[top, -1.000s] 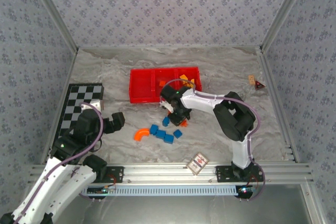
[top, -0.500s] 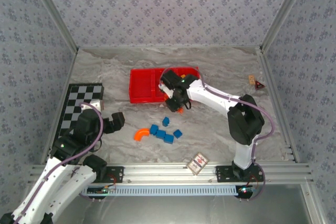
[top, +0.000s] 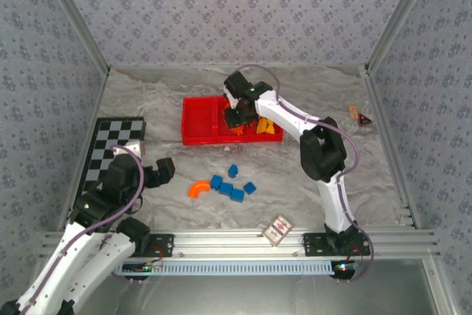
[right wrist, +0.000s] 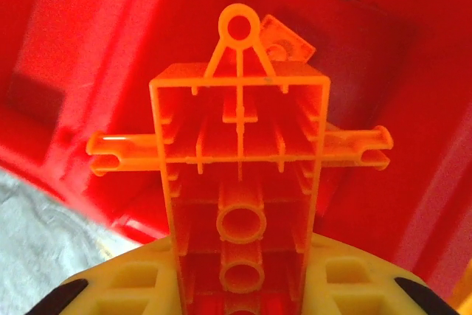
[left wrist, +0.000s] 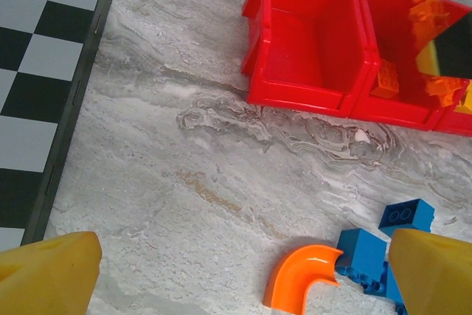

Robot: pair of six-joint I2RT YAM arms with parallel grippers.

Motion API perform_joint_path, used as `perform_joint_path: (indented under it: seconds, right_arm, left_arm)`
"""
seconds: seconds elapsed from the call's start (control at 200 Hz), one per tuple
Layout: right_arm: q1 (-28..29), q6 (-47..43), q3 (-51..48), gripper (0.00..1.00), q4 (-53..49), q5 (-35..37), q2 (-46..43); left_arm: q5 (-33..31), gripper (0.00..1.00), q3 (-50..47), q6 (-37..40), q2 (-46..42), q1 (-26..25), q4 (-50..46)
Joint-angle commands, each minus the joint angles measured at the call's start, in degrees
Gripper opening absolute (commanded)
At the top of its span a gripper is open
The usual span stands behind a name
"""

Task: Sort the legos into containers by color
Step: Place the lego in the container.

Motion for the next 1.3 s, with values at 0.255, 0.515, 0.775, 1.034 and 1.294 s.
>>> perform_joint_path:
  seconds: [0.255, 0.515, 0.775, 1.034, 1.294]
  right_arm:
    - [-1.14, 5.79, 7.87, 0.54, 3.17, -3.58, 4.87]
    - [-0.36, 5.71, 6.21, 0.85, 3.48, -0.01, 0.2]
    - [0.81, 5.27, -6.58, 1.0, 8.34, 7.35, -15.68]
    - [1.83, -3.38, -32.64, 1.0, 25.5, 15.06, -41.53]
    - [-11.5, -5.53, -54.71, 1.0, 41.59, -0.55, -63.83]
  left_arm:
    - [0.19, 1.0, 0.28, 0.21, -0.99, -0.38, 0.2]
    - [-0.1, 1.0, 0.18, -0.01, -0.92, -0.39, 0.18]
    - [-0.62, 1.0, 0.41, -0.1, 0.54, -0.38, -0.29]
    - [2.56, 1.0, 0.88, 1.42, 4.63, -0.48, 0.09]
    - [21.82, 1.0, 0.16, 22.53, 9.94, -0.91, 6.53]
